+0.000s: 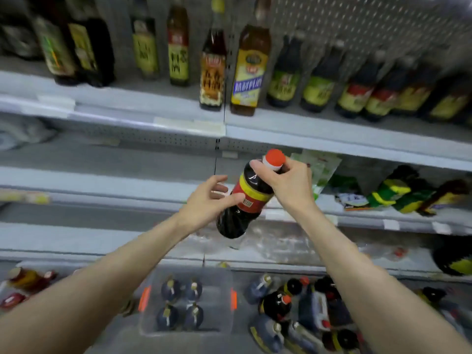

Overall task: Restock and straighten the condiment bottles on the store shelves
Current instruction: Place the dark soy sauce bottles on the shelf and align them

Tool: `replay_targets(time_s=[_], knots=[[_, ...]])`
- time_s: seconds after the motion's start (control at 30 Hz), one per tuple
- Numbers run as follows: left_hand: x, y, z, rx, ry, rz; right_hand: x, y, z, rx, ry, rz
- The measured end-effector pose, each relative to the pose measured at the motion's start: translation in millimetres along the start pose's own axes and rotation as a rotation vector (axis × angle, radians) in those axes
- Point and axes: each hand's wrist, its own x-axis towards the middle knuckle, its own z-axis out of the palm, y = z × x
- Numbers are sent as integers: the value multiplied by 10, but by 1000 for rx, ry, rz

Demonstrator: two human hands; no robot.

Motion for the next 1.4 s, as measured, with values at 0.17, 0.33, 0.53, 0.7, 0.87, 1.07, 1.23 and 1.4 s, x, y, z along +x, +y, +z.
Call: replay_targets(time_s=[0.17,0.33,0.53,0.7,0.87,1.07,1.23,1.4], knots=[[-295,1322,-295,57,-29,194,201,-1408,-515,6,28,-199],[-685,2667,-611,162,32,422,240,-2820,-1013,26,27,-383],[-1047,3543,-912,209,120,573,164,-3902,-1279,45,45,-579],[-1215,3943,-1196,244,236,670,135,-4443,-1272,45,-3,-673],[-1116,4118,-1578,260,319,740,283,-4757,-1059,74,-58,-693],[-675,4311,-2154,223,347,797,728,-4967,-693,176,-145,-713],[-162,4493,-2662,179,360,833,1236,-5072,-290,262,-168,-702],[230,4650,-2936,180,328,851,1670,-5109,-51,255,-184,-665]])
